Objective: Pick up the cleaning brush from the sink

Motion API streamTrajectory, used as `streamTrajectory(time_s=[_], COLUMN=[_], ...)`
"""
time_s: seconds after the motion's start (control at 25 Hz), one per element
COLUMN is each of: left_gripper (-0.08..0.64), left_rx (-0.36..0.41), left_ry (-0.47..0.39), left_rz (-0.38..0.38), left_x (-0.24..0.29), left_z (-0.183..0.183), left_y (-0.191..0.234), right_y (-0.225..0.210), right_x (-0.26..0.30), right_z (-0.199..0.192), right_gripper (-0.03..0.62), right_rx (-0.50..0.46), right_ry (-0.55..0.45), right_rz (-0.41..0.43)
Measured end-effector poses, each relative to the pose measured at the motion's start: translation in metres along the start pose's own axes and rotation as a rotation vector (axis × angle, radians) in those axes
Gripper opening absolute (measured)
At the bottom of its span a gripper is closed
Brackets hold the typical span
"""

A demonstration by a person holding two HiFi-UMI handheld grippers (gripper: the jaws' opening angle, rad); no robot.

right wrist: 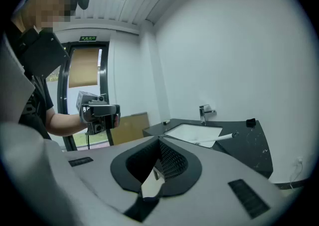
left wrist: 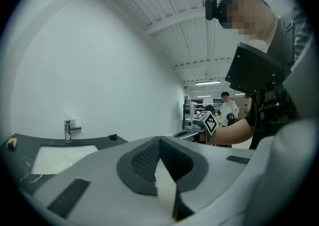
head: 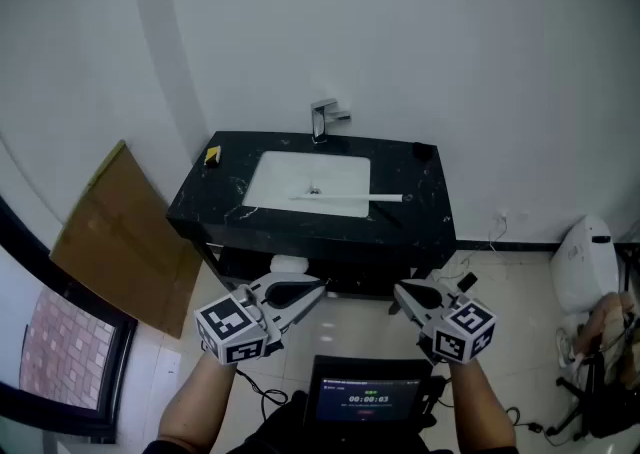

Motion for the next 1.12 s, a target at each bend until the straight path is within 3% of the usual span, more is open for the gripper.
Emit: streamTrajectory(time_s=[0.12,0.4,0.68,0.84,1.04,1.12], left_gripper=[0.008,0.008,0.008,0.008,0.008,0.008], left_rx=[-0.001,-0.012,0.003,-0.007,-0.005,-0.016], left_ry=[0.000,0.024,0.072,0.064,0.034,0.029], left_rz=[0.002,0.034,0.077,0.085,0.087,0.082], left_x=[0.006,0.026,0.037,0.028,0.001,-0.008], left_z=[0.001,0.001,-0.014,-0.026,-0.045,-0.051], left_y=[0.006,0.013,0.038,0.092,0.193,0.233], right_y=[-0.006,-0.033,-0.063,-0.076,-0.100,-0.117], right_x=[0.002,0.021,0.088,0.157,0.269,0.309], right_z=[0.005,0.029,0.058,0.073,0.102,0.114], right_gripper=[0.012,0.012,0.012,0.012,0.012,0.061], right_rx=[0.032,-0.002,-0.067,-0.100,-0.114,-0.123], right_ry=[-0.009,0.039,0.131,0.184,0.257,0.304], right_rz=[0.012,0.063,0.148,0.164,0.145,0.120])
Point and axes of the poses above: the fingertips, and each gripper's own axes: x forward along the fingers, y to its left, z out of its top, the point moved 10 cm from there along -x, backward along the fingers, and after that the axes turned 12 degrees about x, right-handed, at the moved point
